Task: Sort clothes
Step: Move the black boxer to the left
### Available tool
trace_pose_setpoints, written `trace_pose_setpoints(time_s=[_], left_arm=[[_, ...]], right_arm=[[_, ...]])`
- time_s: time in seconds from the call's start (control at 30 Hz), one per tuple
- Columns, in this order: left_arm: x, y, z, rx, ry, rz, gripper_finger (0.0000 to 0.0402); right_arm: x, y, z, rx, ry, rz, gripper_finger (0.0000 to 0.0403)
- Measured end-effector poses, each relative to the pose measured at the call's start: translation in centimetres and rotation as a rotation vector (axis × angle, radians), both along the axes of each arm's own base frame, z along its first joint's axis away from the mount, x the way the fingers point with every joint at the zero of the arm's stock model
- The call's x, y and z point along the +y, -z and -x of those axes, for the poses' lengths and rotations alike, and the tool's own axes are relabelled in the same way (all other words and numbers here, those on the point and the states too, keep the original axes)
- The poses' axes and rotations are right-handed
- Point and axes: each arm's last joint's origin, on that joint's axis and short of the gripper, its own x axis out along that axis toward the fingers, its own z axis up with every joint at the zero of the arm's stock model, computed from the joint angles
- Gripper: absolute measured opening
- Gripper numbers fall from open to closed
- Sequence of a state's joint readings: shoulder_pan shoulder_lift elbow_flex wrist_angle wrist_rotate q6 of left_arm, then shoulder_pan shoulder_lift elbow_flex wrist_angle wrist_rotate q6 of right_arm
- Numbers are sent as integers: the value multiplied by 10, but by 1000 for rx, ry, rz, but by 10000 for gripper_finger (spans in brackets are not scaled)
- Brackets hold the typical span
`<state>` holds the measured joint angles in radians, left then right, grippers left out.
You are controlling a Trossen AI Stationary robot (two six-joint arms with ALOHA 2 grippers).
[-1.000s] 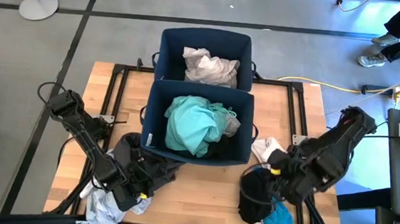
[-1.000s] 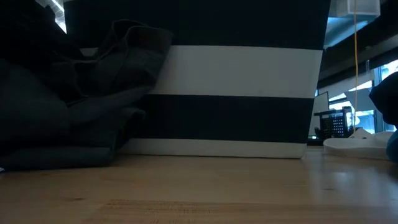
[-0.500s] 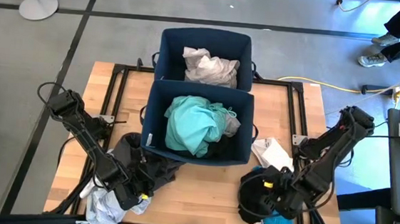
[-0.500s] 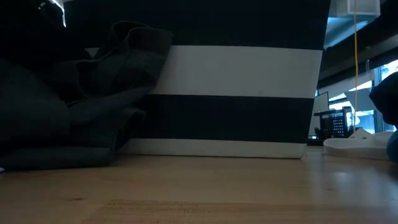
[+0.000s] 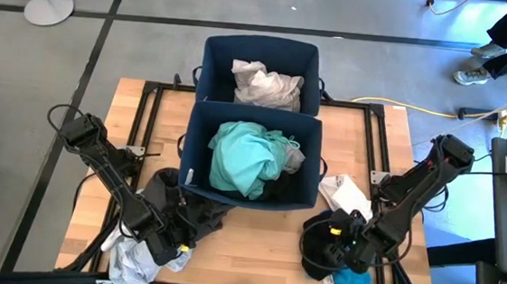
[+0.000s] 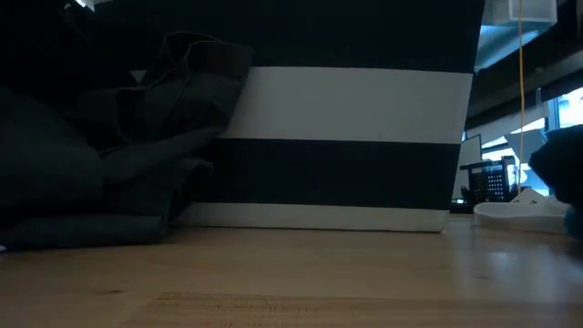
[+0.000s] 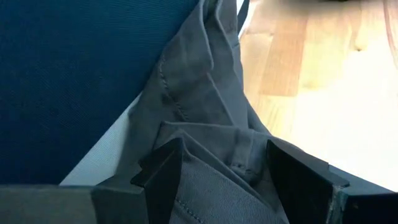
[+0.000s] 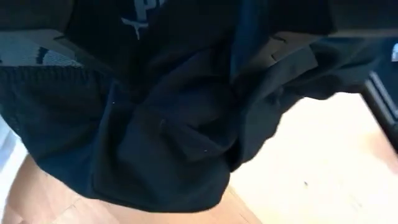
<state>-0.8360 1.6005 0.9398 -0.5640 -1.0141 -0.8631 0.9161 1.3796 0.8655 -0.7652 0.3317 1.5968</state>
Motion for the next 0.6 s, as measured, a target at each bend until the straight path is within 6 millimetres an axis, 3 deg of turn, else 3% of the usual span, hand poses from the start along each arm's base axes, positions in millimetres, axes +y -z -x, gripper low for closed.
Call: trace_pose_setpoints(time_s=[0.17, 0.27, 0.6], left_arm=[[0, 0, 0, -3, -2, 0, 224], [0, 0, 0, -3, -2, -1, 224], [0, 0, 0, -3, -2, -1, 224]], right_arm=[[-7, 22, 6, 14, -3, 21, 246], [-11, 31, 8, 17, -2, 36, 216], [-13, 34, 10, 34, -57, 70, 20]])
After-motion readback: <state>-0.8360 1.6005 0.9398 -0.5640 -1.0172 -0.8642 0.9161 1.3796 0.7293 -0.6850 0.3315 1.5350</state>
